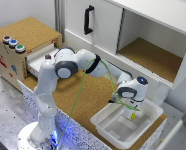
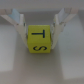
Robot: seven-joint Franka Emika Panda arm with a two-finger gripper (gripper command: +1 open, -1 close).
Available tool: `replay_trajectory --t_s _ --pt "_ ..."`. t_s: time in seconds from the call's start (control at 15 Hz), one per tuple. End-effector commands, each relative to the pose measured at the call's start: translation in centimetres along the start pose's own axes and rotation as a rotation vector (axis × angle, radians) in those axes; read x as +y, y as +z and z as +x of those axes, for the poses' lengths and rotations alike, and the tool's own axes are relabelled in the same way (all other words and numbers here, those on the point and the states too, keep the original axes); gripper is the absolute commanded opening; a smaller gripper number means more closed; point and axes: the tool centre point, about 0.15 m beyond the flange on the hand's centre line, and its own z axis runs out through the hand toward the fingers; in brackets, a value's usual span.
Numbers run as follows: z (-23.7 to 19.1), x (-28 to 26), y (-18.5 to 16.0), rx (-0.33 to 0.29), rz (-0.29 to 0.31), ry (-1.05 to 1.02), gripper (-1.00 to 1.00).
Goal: Place the yellow object inside the box
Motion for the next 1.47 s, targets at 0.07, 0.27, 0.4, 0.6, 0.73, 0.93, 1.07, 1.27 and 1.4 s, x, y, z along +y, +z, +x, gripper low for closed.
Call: replay_trajectory --t_s 0.07,0.27,0.4,0.6,0.73,0.93,1.07,1.27,1.4 --pt "-1.0 1.2 -0.6 0.0 0.11 0.027 1.0" --pt "-1.4 0.9 -2.8 0.02 0.155 -0.011 1.0" --pt "-1.8 0.7 -4.8 0.042 0.173 -0.034 1.0" --pt "-2.6 0.4 -7.1 0.068 0.197 -0.049 1.0" --pt "-3.9 0.1 -8.6 0.074 0.216 -0.072 1.0" --pt "-6.7 -1.0 -11.4 0.079 0.24 -0.154 1.0" --pt "-8.7 -1.7 -13.8 0.095 0.252 -0.219 1.0" --pt "-11.9 -3.5 -15.6 0.042 0.281 -0.405 1.0" --pt "-14.9 -4.5 -15.7 0.012 0.243 -0.561 1.0"
